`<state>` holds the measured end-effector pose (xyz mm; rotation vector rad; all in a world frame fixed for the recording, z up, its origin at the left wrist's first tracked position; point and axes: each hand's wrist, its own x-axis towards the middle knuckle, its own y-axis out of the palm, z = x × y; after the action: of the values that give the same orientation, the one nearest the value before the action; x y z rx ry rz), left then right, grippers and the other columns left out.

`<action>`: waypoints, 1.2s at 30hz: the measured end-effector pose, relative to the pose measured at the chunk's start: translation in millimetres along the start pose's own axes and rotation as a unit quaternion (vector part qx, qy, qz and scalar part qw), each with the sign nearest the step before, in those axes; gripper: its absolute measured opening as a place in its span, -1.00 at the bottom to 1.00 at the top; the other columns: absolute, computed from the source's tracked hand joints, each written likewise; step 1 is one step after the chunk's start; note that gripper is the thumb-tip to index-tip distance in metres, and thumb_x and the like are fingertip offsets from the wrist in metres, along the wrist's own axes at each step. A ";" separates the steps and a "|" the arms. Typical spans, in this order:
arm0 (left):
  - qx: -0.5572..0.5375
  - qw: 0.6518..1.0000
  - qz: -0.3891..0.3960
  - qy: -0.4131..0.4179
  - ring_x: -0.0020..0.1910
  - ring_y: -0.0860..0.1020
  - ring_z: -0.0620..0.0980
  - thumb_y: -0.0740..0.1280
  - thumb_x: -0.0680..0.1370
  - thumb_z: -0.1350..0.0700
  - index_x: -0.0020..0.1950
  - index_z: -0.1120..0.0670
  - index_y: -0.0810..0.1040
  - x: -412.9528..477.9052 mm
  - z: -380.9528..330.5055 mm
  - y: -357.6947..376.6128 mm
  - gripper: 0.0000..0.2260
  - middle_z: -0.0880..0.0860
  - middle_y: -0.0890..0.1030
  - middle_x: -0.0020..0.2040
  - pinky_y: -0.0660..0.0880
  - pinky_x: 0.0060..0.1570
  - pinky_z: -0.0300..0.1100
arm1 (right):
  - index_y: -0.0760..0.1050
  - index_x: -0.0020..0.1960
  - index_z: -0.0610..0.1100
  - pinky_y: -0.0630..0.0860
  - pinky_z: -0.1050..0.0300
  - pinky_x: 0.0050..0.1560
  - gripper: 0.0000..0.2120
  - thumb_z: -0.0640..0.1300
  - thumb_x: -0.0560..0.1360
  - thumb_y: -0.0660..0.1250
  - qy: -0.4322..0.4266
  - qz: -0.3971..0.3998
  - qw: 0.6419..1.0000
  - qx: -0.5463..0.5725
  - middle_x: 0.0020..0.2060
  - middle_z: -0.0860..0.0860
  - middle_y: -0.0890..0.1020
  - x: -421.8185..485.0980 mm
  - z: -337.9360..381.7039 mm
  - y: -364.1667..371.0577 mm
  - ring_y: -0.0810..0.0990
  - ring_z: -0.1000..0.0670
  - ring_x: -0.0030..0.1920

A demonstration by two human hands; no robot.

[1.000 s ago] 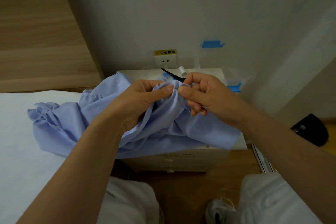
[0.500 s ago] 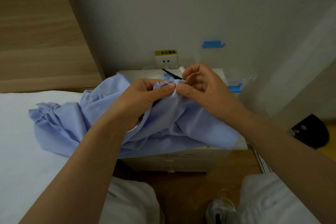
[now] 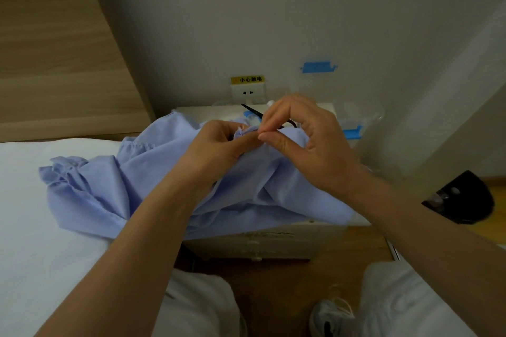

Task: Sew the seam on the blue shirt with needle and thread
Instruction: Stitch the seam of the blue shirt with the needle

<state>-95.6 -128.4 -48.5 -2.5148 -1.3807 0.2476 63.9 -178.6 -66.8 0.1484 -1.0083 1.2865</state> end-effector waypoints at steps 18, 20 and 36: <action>-0.053 0.990 -0.109 -0.074 -0.42 0.44 -0.05 0.33 0.55 -0.03 -0.55 0.00 0.42 13.4 14.9 -15.8 -0.55 0.00 0.43 -0.52 0.41 -0.23 -0.13 | 0.47 -0.03 -0.12 0.35 0.00 -0.48 -0.85 -0.06 0.58 0.21 0.288 0.194 0.917 0.195 -0.61 0.05 0.40 5.6 13.5 -30.1 0.31 0.11 -0.61; -0.051 0.991 -0.108 -0.065 -0.41 0.44 -0.06 0.33 0.55 -0.02 -0.46 0.08 0.42 12.5 14.9 -15.4 -0.60 0.02 0.43 -0.49 0.40 -0.26 -0.16 | 0.47 -0.03 -0.12 0.26 0.07 -0.46 -0.86 -0.08 0.61 0.19 0.302 0.209 0.912 0.184 -0.61 0.05 0.34 6.8 12.5 -33.2 0.28 0.11 -0.61; -0.046 0.997 -0.050 -0.038 -0.26 0.50 0.07 0.31 0.57 0.05 -0.23 0.24 0.56 5.1 5.3 -13.2 -0.71 0.25 0.55 -0.28 0.45 -0.19 -0.12 | 0.57 0.03 -0.17 0.51 0.11 -0.33 -0.84 -0.29 0.60 0.22 0.234 0.095 0.964 0.087 -0.52 -0.14 0.51 2.7 8.7 -17.3 0.45 -0.01 -0.48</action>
<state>-104.9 -116.5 -49.6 -2.5252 -1.5756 0.2680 73.6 -187.7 -52.5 -0.1194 -0.5128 1.4947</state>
